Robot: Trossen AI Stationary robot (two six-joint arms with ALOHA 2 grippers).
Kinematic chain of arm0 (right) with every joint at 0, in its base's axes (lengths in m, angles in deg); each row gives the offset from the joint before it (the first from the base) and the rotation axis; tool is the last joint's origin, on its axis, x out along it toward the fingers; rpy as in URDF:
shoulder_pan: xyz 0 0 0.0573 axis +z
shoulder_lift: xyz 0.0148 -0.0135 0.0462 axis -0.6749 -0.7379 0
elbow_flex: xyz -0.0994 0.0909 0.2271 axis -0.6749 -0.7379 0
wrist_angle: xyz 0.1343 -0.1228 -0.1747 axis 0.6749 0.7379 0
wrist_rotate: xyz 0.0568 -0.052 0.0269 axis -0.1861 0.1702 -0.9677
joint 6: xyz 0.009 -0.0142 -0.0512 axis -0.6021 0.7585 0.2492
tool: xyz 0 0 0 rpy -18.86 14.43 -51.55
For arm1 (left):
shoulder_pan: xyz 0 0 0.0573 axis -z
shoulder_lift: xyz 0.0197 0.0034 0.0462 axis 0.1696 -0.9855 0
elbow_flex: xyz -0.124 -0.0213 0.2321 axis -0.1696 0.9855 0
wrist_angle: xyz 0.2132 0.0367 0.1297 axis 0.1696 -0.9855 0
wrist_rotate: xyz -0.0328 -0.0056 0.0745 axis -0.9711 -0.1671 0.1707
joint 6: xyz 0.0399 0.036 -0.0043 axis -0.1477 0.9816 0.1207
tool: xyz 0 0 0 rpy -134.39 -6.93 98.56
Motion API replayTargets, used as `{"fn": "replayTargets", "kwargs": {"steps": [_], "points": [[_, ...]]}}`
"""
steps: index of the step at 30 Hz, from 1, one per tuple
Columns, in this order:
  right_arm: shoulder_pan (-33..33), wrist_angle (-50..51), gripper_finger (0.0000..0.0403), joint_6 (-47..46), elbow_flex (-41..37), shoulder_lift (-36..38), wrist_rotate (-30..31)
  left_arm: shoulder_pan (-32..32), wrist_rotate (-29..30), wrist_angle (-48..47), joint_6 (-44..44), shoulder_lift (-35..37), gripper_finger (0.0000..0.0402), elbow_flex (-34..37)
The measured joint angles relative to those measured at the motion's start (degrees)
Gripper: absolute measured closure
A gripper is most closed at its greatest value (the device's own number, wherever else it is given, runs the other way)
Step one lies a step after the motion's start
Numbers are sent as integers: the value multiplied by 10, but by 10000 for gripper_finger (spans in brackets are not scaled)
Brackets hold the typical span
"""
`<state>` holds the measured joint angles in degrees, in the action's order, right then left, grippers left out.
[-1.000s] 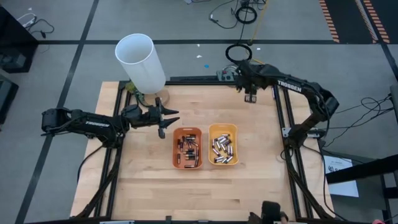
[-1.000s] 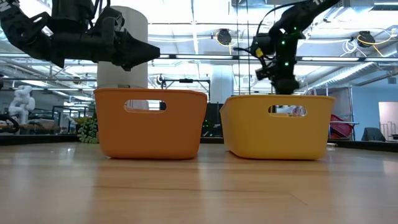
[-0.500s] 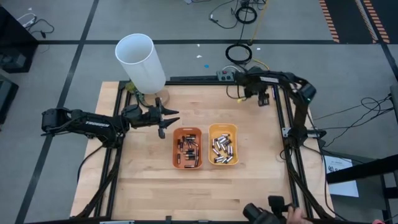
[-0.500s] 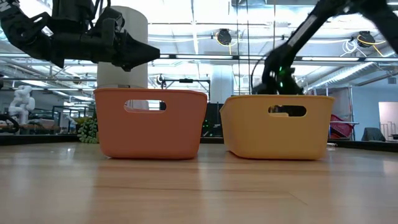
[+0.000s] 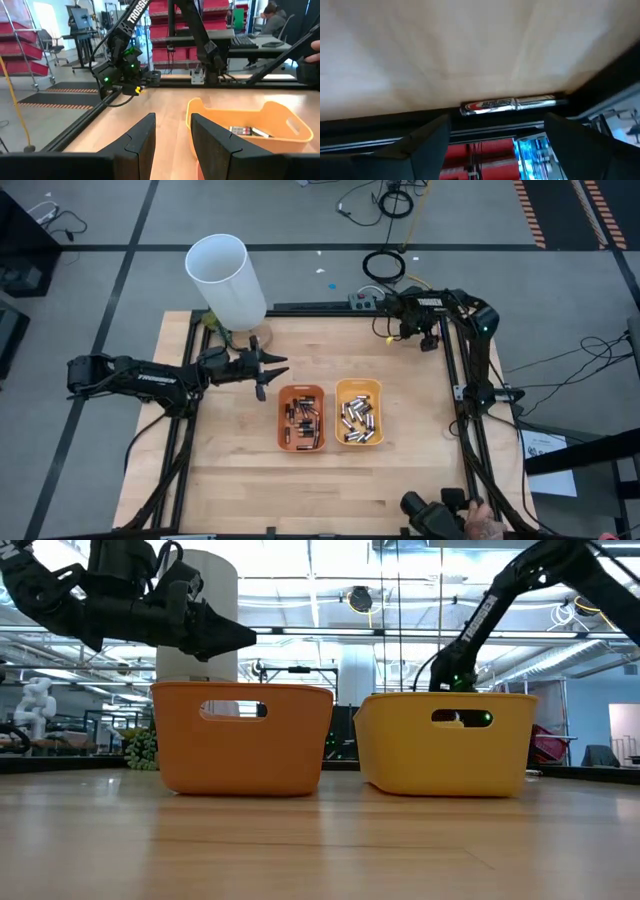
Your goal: Sort batteries
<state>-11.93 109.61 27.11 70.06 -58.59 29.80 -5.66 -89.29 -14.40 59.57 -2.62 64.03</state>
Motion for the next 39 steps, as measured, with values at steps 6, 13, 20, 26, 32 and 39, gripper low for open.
{"fn": "replayTargets", "kwargs": {"steps": [6,13,20,26,32,39], "points": [[-17,29,89,-7,17,-47,6,0,0,-3,0,0,267,0],[-18,25,89,5,21,-50,-18,0,1,-6,0,0,267,0],[-24,60,89,-23,42,-69,-32,0,2,-13,-4,0,267,0],[-45,119,89,-76,81,-97,-59,0,2,-13,-5,0,267,0],[-58,157,90,-108,110,-122,-81,1,1,-20,-5,0,267,0],[-59,186,136,-153,108,-123,-136,0,2,-26,-4,0,267,0]]}}
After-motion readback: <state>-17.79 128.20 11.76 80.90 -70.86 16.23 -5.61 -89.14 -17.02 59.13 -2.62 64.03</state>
